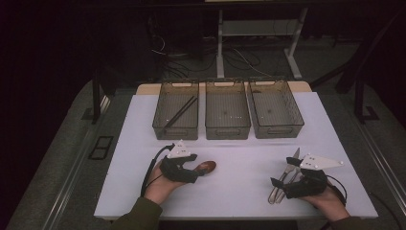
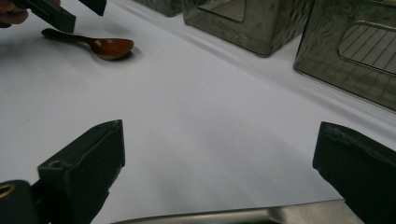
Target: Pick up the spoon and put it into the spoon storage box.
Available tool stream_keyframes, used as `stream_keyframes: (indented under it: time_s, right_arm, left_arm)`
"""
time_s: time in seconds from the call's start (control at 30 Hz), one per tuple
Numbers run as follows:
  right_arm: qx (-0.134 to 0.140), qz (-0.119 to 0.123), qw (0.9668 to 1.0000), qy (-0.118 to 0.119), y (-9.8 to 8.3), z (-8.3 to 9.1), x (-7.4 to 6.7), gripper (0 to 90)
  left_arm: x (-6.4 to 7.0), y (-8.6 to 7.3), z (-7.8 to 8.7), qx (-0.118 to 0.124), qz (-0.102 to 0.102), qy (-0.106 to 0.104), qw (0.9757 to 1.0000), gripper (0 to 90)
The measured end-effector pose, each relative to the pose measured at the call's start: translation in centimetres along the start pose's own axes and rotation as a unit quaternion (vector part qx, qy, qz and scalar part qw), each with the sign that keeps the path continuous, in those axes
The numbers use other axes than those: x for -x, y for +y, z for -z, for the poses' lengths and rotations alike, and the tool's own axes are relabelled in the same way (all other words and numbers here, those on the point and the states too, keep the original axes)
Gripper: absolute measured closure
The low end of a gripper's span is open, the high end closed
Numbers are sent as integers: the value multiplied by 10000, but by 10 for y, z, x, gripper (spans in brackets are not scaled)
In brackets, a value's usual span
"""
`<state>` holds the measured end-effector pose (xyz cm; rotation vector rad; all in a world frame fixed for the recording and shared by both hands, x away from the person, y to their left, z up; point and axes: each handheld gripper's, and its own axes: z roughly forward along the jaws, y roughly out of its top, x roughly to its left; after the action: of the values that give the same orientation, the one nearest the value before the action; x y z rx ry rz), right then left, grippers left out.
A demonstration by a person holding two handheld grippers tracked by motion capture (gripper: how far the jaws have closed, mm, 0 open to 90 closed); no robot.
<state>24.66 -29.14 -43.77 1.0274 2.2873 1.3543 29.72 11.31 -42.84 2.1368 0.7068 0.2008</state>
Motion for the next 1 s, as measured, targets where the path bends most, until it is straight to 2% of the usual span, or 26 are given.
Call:
stream_keyframes:
  time_s: [0.47,0.7,0.73,0.87,0.93,1.0]
  right_arm:
    - [-21,12,10000,9,0,-1,0,19]
    - [-21,18,10000,13,0,-1,0,18]
    - [-22,18,10000,14,0,-1,0,18]
    - [-17,19,10000,10,0,0,0,19]
    - [-18,18,10000,11,0,0,0,18]
    - [-16,16,10000,14,0,0,0,18]
  left_arm:
    - [-9,-1,-21,-217,154,-30,9996,391]
    - [-11,-2,-24,-373,126,-85,9992,413]
    - [-11,-2,-24,-382,183,-75,9991,416]
    - [-11,-2,-25,-427,190,-102,9989,424]
    - [-11,-2,-25,-453,138,-128,9988,427]
    - [-10,-3,-26,-475,220,-142,9985,431]
